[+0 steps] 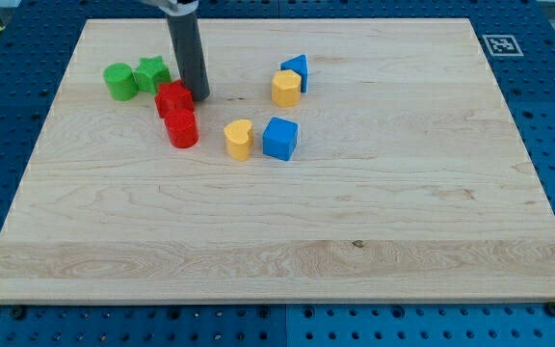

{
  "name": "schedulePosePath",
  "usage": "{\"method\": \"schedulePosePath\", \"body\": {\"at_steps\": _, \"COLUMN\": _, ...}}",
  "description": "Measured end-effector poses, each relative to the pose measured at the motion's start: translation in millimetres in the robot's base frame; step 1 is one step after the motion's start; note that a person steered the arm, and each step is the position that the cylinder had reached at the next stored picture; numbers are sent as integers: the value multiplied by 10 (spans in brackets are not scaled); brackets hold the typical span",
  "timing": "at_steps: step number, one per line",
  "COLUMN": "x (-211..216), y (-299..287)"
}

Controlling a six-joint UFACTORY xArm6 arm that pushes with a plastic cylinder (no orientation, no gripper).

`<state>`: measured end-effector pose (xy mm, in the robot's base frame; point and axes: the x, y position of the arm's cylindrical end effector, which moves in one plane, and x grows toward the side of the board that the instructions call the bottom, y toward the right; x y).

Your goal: Move the red star along with the red circle down a bit

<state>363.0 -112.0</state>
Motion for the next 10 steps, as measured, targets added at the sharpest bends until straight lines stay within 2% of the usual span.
{"method": "schedulePosePath", "body": {"at_steps": 1, "x": 222, "y": 3}}
{"method": "schedulePosePath", "body": {"at_steps": 3, "x": 89, "y": 224}}
{"method": "schedulePosePath", "body": {"at_steps": 4, "x": -105, "y": -90}}
{"method": "schedulePosePath", "body": {"at_steps": 6, "x": -153, "y": -597}}
{"method": "schedulePosePath", "body": {"at_steps": 9, "x": -2, "y": -138}}
{"method": "schedulePosePath", "body": {"at_steps": 10, "x": 209, "y": -194}}
